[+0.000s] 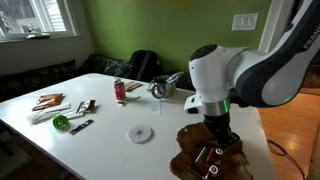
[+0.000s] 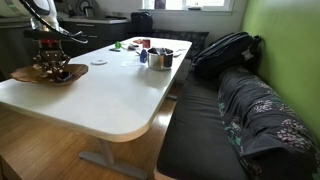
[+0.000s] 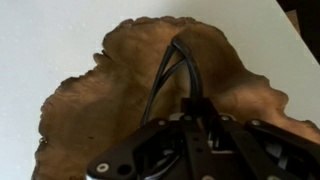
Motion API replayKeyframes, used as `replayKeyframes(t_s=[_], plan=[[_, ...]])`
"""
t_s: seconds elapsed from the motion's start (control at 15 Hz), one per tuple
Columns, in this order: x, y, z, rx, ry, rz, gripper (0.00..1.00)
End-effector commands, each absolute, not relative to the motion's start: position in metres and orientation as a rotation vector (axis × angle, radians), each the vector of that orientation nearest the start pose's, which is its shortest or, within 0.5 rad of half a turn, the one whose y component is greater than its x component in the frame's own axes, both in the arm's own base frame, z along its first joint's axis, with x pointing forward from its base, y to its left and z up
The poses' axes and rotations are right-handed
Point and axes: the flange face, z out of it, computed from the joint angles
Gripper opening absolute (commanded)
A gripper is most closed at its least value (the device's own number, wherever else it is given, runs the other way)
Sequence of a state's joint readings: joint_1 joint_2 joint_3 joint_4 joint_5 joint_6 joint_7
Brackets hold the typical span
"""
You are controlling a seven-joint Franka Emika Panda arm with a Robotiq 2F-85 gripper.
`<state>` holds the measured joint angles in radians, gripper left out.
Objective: Remove the pair of glasses from the wooden plate and put them on the table
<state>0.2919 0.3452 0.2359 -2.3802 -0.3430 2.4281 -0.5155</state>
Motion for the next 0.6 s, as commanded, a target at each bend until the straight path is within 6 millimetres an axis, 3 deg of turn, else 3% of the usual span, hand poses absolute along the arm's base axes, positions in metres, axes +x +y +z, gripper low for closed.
replayKeyframes(t_s=[0.0,0.13,0.4,0.53], plan=[[0.405,0.242,0.16,-2.523,-2.016,0.446,0.04],[0.403,0.244,0.169,-2.526,-2.021,0.426,0.04],[0.404,0.234,0.249,-2.655,-1.942,0.11,0.04],[0.41,0.213,0.282,-2.723,-1.817,-0.019,0.04]])
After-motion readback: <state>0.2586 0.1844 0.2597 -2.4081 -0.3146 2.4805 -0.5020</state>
